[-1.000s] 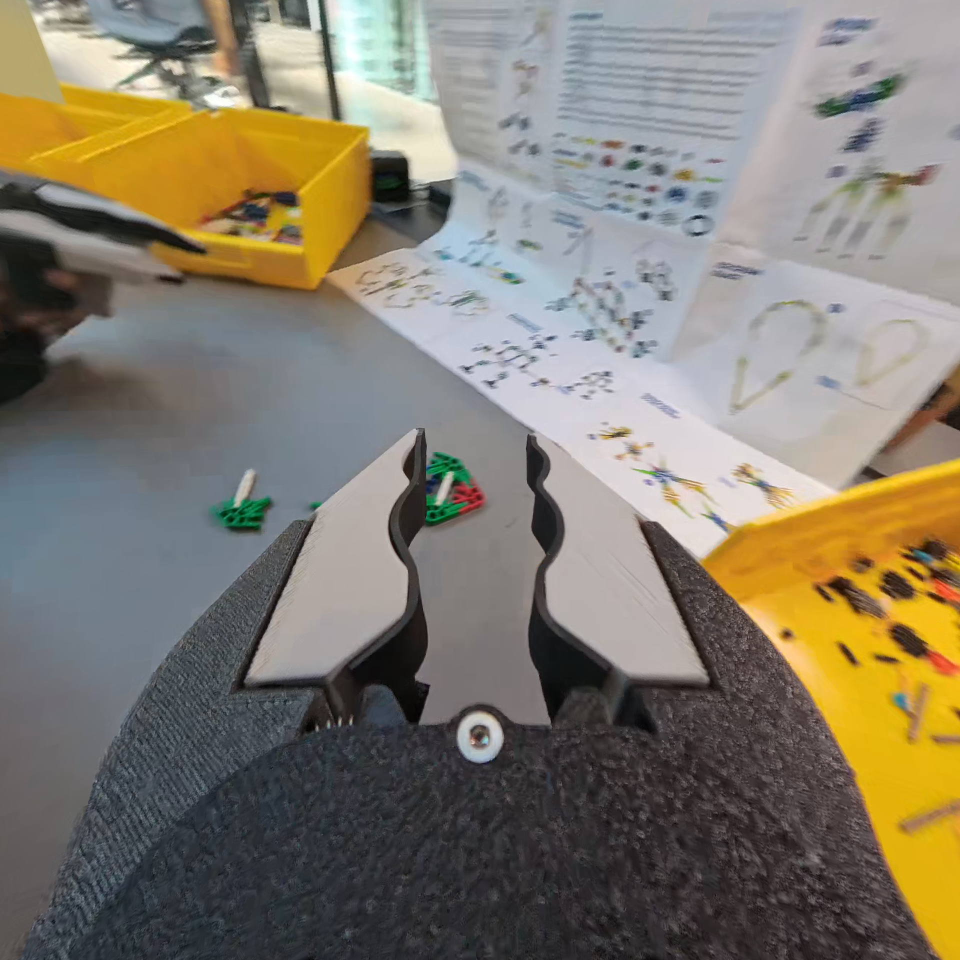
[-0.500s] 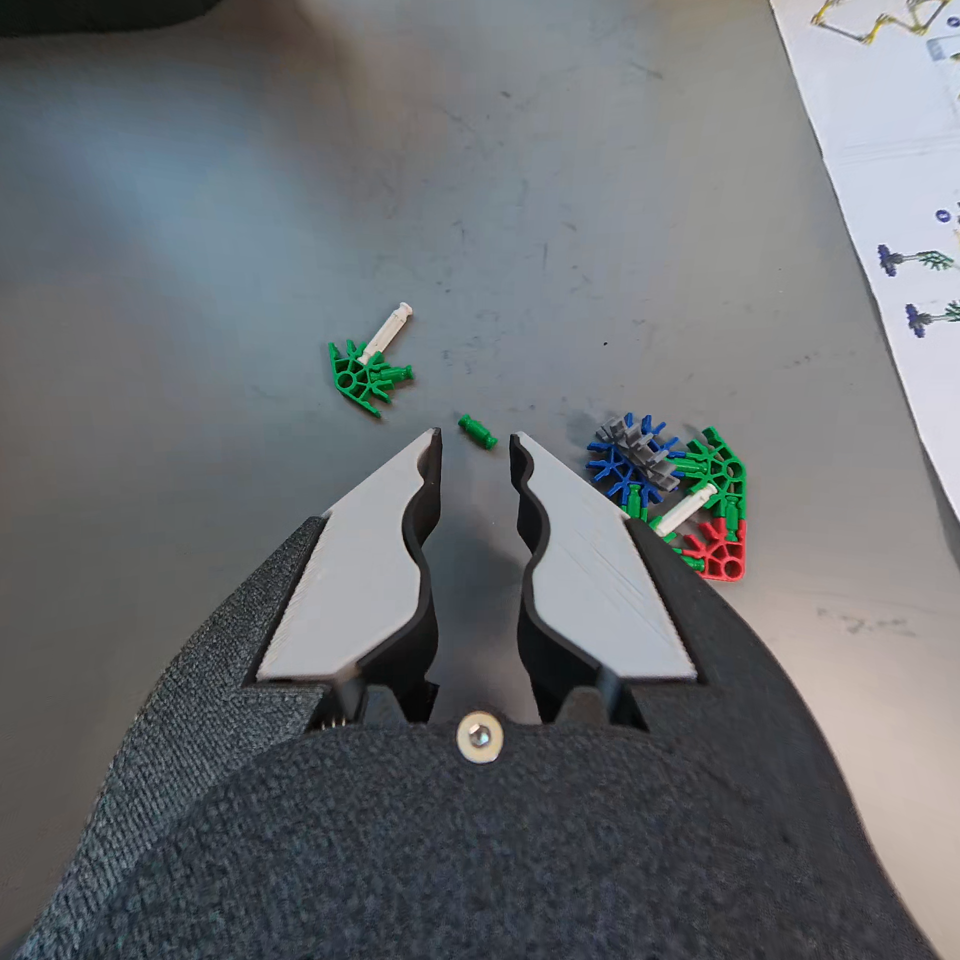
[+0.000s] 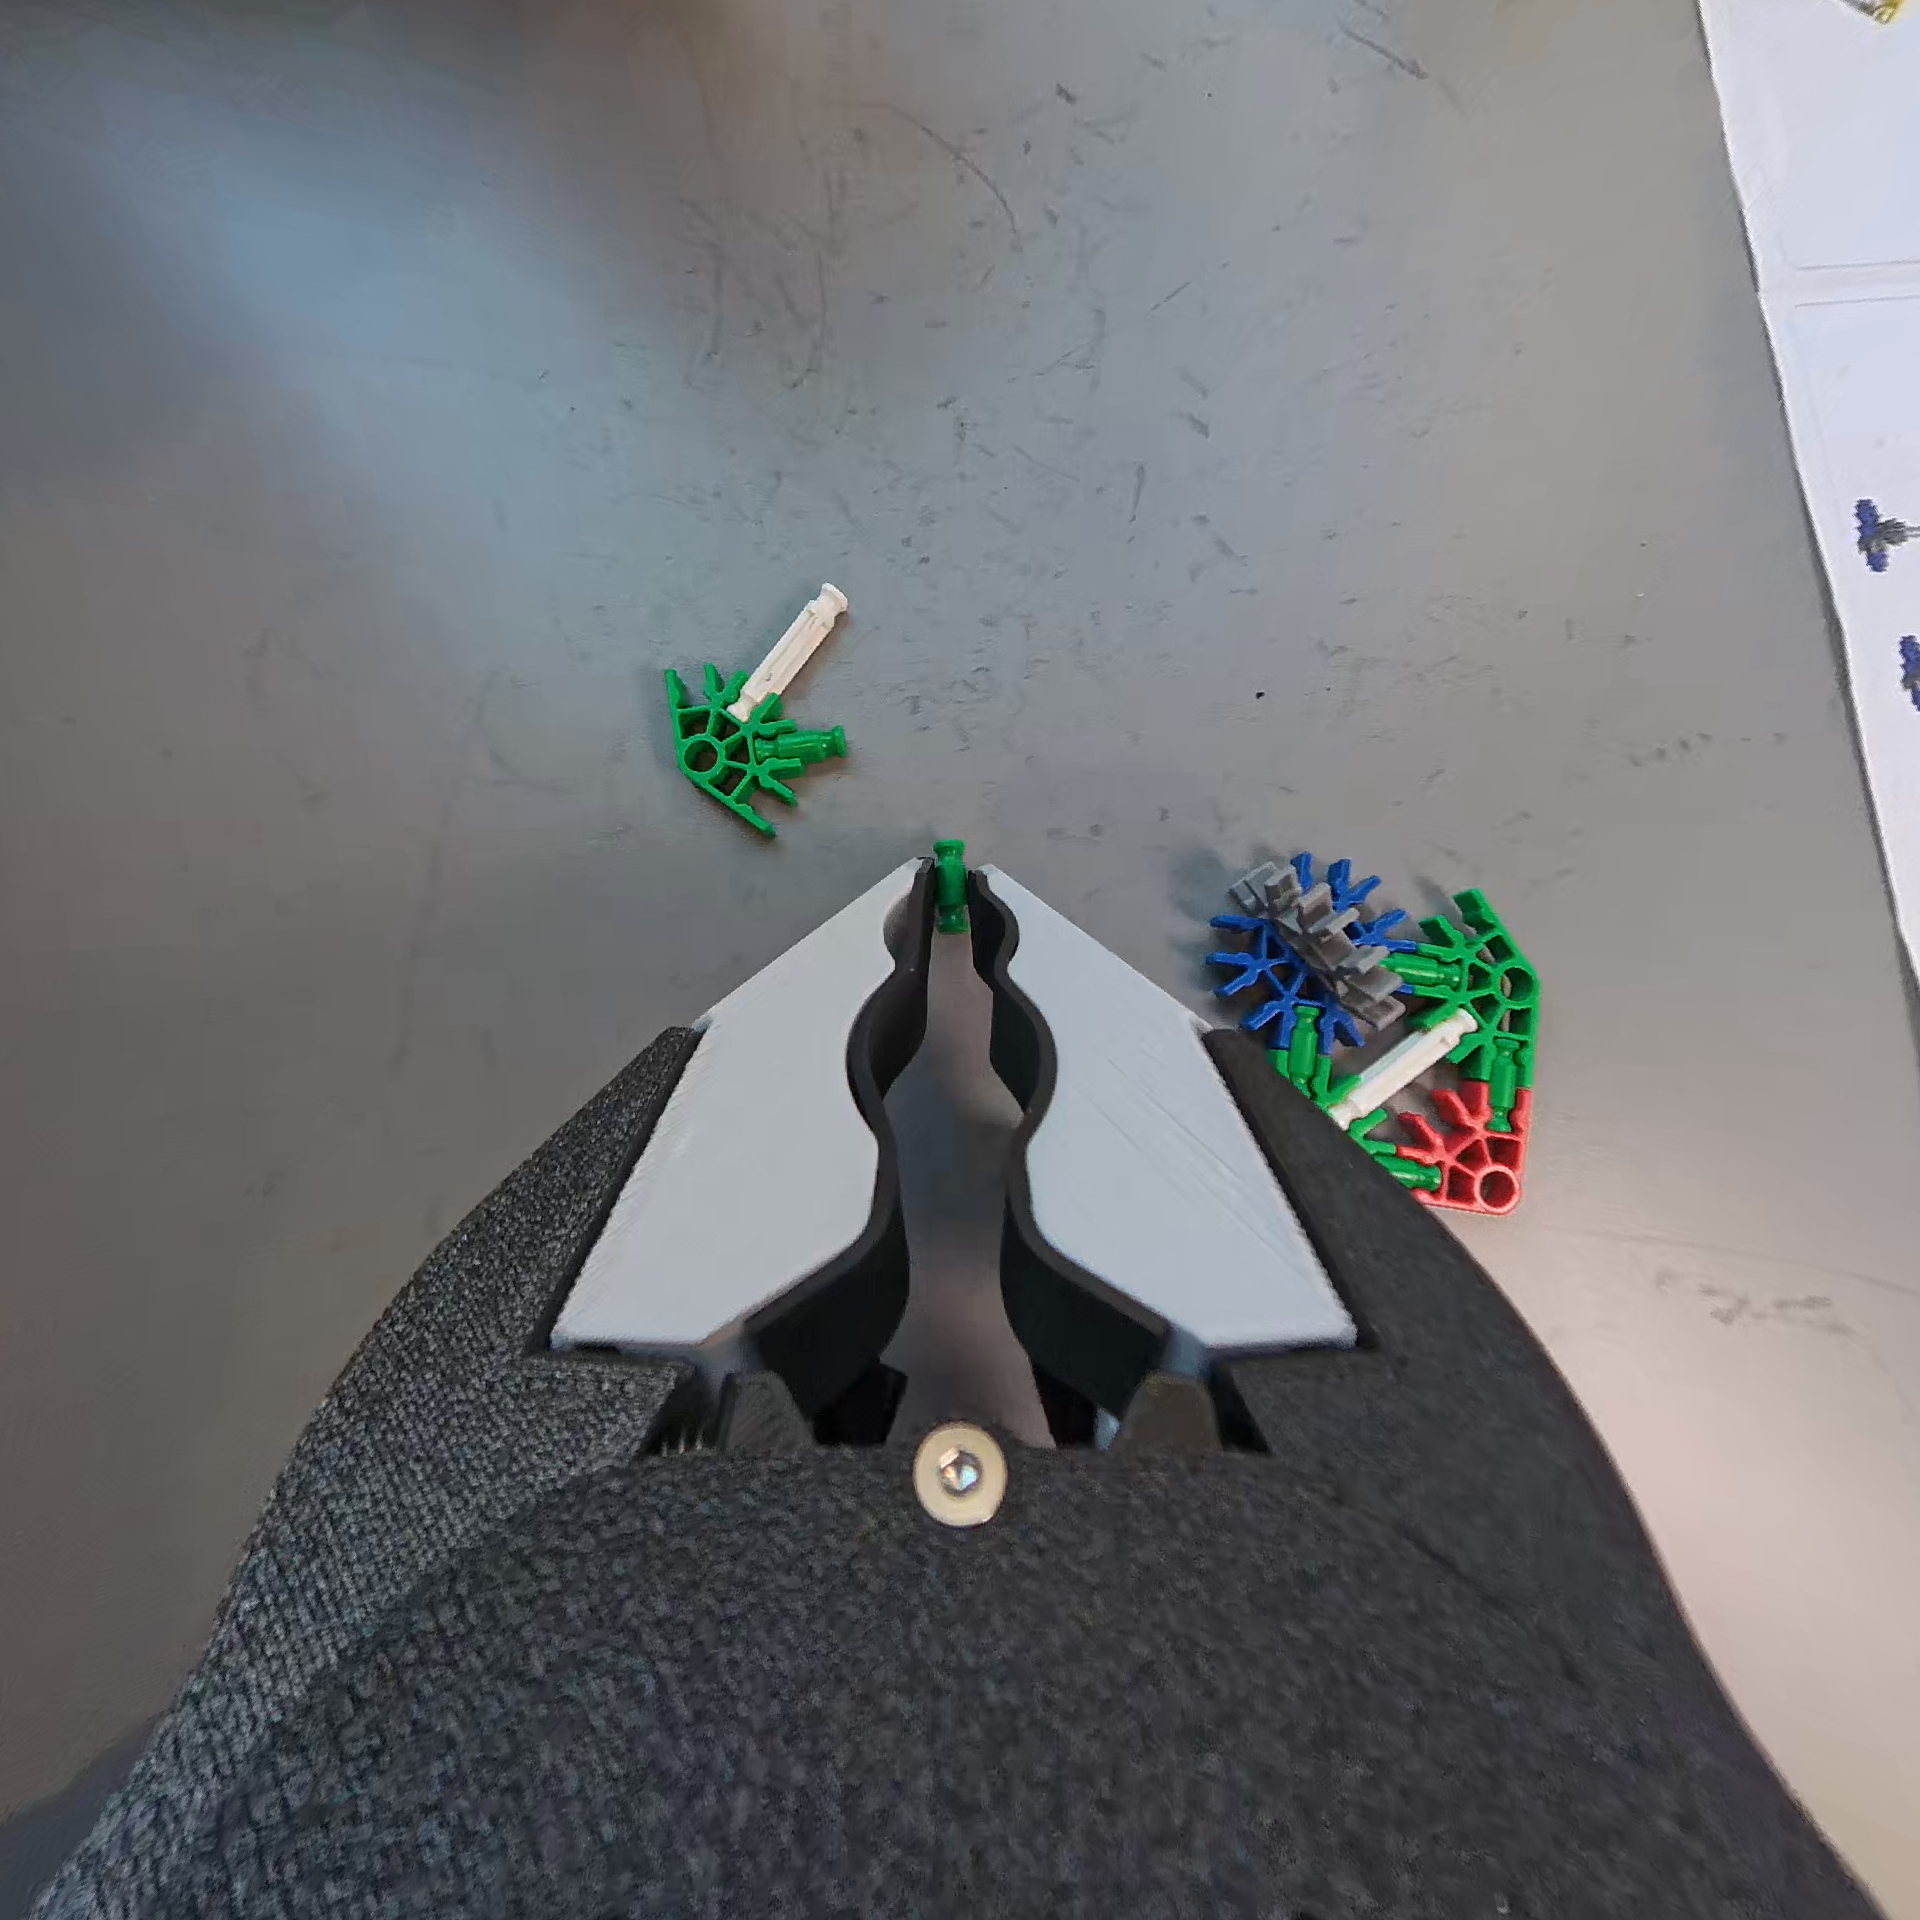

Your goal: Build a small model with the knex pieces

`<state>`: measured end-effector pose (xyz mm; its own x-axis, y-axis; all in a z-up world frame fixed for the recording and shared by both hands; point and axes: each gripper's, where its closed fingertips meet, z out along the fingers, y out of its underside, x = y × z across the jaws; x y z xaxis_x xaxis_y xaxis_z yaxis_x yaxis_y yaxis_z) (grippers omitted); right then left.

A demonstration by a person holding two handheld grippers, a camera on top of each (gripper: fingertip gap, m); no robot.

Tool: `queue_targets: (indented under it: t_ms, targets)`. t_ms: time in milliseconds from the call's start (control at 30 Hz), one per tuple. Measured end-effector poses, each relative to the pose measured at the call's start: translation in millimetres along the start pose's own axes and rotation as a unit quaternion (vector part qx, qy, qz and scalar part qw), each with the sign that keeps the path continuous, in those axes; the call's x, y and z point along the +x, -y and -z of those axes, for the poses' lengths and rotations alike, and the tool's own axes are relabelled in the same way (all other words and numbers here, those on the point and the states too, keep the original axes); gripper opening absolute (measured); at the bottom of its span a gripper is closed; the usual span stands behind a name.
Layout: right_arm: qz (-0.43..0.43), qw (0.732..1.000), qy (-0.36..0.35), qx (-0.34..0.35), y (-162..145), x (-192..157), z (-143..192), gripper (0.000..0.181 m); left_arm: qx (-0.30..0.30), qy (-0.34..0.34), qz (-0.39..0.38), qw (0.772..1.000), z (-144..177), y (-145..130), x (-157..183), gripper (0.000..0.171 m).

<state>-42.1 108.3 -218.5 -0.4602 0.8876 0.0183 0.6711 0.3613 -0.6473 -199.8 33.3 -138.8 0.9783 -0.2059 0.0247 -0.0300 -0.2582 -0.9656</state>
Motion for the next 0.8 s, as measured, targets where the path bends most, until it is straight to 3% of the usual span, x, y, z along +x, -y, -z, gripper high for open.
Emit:
queue_targets:
  t_ms: [200, 367, 633, 800]
  targets:
    - [0.006, 0.986, -0.086, 0.144, 57, 15, 30, 0.005, 0.022, -0.043, -0.024, 0.999, 2, 9, 21, 0.04]
    - [0.035, 0.953, -0.16, 0.255, 108, 25, 53, 0.005, 0.048, -0.123, 0.034, 0.991, -2, 26, 45, 0.039]
    - [0.084, 0.927, -0.224, 0.29, 123, 22, 46, 0.005, 0.048, -0.272, 0.232, 0.933, -25, 57, 68, 0.039]
    - [0.118, 0.926, -0.242, 0.265, 113, 14, 30, 0.005, 0.042, -0.323, 0.27, 0.906, -49, 58, 80, 0.038]
